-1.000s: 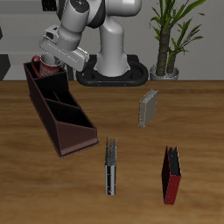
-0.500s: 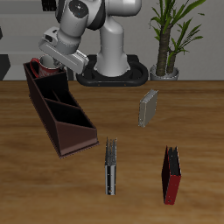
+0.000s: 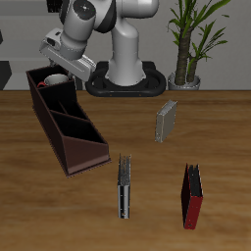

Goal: Place the red mug into the right desk caddy's right compartment

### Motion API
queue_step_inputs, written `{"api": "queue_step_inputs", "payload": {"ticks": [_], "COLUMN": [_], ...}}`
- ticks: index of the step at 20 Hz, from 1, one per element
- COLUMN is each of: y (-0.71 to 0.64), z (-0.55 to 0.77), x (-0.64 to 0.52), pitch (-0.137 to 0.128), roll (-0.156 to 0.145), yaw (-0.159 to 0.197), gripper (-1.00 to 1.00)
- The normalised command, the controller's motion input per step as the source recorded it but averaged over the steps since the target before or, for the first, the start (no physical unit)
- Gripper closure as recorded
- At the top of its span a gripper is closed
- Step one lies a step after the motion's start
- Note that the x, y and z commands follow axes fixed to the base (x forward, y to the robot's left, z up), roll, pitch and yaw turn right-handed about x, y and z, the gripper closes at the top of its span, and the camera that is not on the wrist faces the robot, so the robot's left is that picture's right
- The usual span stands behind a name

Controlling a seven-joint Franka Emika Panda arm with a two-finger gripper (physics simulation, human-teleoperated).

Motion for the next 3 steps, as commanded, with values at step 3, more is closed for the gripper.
{"api": "queue_step_inputs", "payload": {"ticks": [3], "y": [0.1], "z": [0.16], "x": [0.06], "pitch": [-0.009], "roll": [0.038], "yaw": [0.027], "gripper": [-1.0]}}
